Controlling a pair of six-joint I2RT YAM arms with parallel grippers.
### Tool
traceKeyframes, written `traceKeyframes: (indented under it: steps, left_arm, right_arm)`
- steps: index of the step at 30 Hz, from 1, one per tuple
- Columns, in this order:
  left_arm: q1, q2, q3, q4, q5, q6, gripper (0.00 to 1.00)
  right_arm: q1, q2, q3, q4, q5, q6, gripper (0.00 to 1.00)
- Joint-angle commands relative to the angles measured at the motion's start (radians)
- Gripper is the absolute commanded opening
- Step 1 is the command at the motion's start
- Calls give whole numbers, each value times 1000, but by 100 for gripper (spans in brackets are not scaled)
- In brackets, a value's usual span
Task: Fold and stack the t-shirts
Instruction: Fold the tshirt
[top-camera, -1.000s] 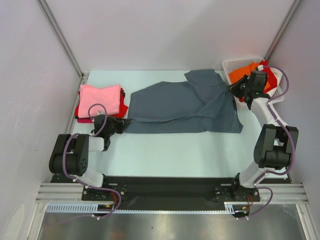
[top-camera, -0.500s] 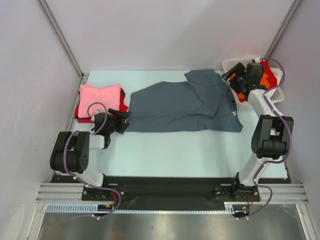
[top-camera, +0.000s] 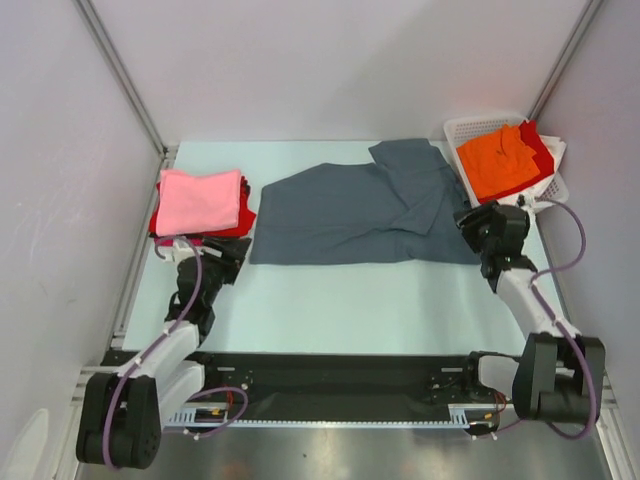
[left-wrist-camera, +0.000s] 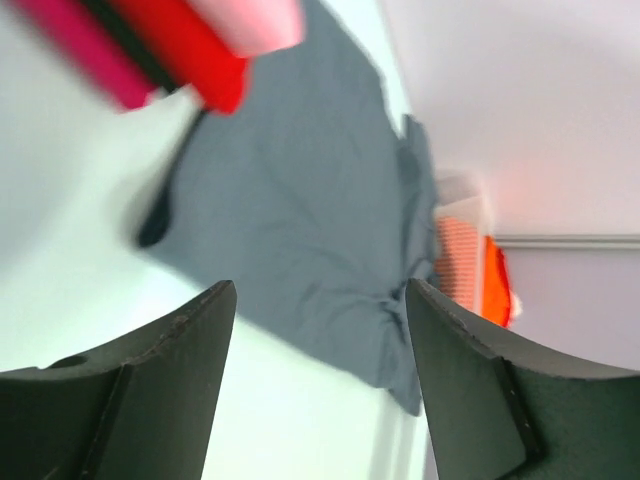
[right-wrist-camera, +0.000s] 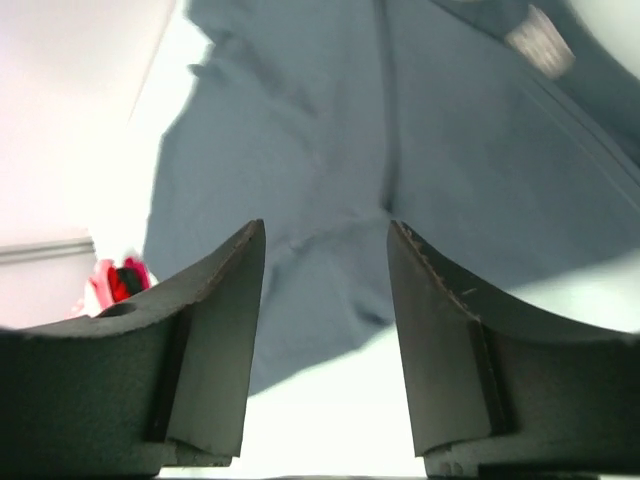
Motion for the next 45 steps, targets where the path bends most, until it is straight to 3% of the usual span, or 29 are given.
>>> traceKeyframes:
  steps: [1,9,16,27,30,34,38,45]
  left_arm:
    - [-42,-55,-84,-58,-148,-20,74]
    - [-85,144,-88,92,-141,-76,72]
    - [-94,368,-55,245,-126,-126,70]
    - [-96,434,-41,249,-193,-149,68]
    - [-94,436,-33,229,-208,-144,66]
    - [-96,445,-24,224,-213,-140,65]
    - [-97,457,-18,224,-225,-138,65]
    - [-122,483,1,223,-265,-139,63]
  right_arm:
    - [1,-123,-127,54,149,75,54]
    - [-19,-243,-347,76,227,212,48]
    - [-31,-103,-394,183,254,282,50]
    - [-28,135,-349,327,374,334,48]
    - [-25,181,-339,341,397,339,42]
    - [-26,192,-341,355,406,320,9]
    - [-29,157,-350,355,422,296,0]
    - [-17,99,-355,333,429,263,0]
